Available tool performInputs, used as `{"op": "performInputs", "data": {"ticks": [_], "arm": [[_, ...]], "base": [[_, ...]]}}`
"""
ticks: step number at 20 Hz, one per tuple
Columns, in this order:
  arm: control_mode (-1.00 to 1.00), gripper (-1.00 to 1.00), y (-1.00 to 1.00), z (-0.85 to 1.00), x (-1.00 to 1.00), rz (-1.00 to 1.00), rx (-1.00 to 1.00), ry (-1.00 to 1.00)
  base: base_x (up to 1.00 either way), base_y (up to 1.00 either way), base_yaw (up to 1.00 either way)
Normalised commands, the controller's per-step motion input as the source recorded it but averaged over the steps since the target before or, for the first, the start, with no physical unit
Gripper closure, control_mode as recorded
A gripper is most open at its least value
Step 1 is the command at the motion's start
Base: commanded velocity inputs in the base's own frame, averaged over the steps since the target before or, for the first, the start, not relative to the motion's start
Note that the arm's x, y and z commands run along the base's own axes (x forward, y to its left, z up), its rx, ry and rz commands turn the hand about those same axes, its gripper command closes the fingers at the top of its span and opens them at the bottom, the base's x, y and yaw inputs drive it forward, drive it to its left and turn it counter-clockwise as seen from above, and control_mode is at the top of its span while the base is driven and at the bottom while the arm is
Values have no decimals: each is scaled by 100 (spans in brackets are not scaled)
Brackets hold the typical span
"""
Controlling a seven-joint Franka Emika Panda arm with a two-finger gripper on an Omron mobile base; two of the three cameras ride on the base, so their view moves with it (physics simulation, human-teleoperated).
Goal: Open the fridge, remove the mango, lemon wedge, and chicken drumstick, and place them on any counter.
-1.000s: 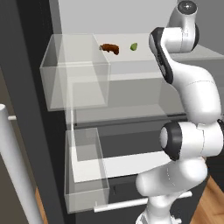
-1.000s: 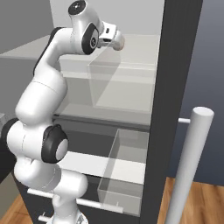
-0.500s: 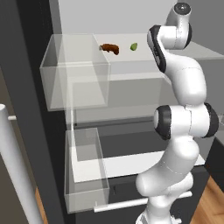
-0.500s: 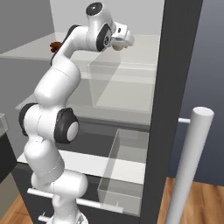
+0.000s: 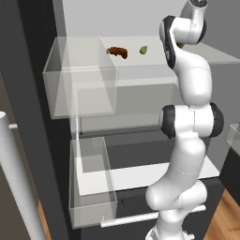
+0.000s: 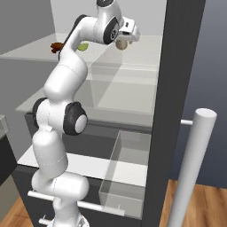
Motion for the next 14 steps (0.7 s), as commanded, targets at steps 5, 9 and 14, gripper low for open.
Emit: {"op": "performInputs", "data": {"ticks": [5,9,14], "arm": [[-100,-100,-1,-72,-26,3,0,10],[-100,-100,4,-84,-1,0,1,0],[-100,100,8,-76,3,0,2,0]], "base": [[0,0,0],[0,0,0],[0,0,0]]}}
